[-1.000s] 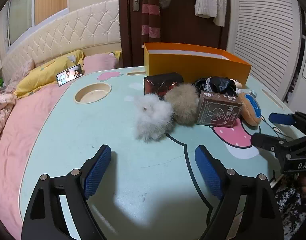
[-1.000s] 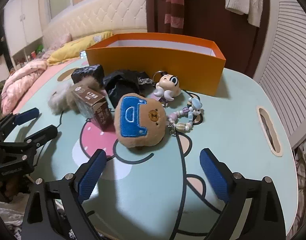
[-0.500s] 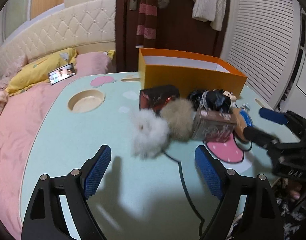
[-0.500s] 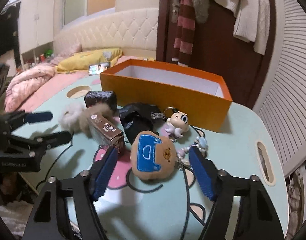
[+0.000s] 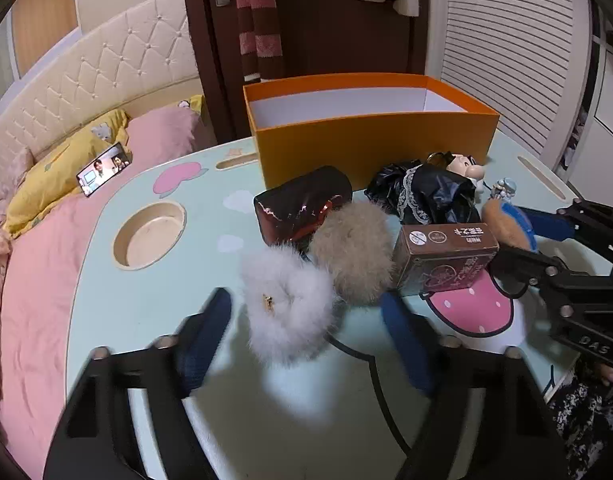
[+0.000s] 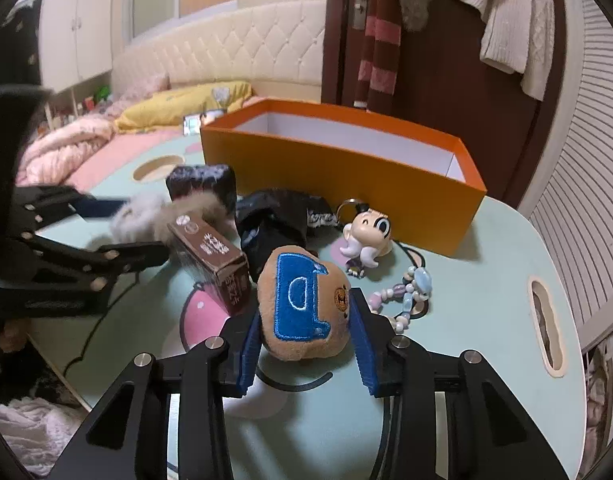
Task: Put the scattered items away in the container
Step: 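Grasp the white pompom with the left tool while the right tool grasps the bear plush, then carry the white pompom and bear plush into the orange box and release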
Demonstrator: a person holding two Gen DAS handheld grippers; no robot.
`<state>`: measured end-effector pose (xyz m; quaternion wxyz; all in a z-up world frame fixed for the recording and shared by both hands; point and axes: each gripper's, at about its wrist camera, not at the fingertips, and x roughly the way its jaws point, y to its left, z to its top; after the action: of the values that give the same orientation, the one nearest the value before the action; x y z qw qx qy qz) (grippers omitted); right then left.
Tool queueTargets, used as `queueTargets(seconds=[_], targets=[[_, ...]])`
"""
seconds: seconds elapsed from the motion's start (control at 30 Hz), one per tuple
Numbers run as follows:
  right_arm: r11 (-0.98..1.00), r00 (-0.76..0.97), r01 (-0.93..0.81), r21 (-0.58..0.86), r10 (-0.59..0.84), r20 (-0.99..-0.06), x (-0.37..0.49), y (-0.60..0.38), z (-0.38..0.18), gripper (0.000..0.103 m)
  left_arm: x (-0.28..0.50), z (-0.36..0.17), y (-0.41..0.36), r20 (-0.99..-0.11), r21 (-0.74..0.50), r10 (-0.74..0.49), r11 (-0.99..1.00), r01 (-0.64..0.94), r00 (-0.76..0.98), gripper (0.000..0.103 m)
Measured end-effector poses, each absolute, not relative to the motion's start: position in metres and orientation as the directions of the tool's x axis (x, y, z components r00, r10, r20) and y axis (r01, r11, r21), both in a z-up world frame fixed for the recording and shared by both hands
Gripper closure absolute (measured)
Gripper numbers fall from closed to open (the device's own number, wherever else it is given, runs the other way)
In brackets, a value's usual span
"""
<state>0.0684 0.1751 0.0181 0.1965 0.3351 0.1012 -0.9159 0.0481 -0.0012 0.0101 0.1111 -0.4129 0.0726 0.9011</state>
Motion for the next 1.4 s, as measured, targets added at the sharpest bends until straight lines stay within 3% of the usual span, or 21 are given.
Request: queueTargets(seconds=[0.07,0.2,0.53,1.4], targets=[[-0.903,-0.703,0.428,-0.042,-0.304,-0.643,0.070,0.178,0.022,0.064,0.048,0.009,-0.004,-0.764,0.035,0.142,-0.965,-0.260,-0.630,0.065],[-0.907,-0.707,0.420,-0.030,-0.305,-0.638,0.071,0.182,0.025,0.064,0.058,0.011,-0.016,-0.751,0.002,0.165,-0.967,-0.253,-0.639,0.070],[-0.904,-0.704,0.427,0.005,-0.335,-0.626,0.076,0.179,0.033,0.064,0.100,0.044,-0.038,-0.643,-0.158,0.290,-0.956,-0.248,-0.709,0.070],[-0.904,-0.722,0.420,0.078,-0.385,-0.575,0.060,0.185,0.060,0.064,0.082,0.082,0.001,-0.542,-0.156,0.372,-0.926,-0.345,-0.753,0.070]])
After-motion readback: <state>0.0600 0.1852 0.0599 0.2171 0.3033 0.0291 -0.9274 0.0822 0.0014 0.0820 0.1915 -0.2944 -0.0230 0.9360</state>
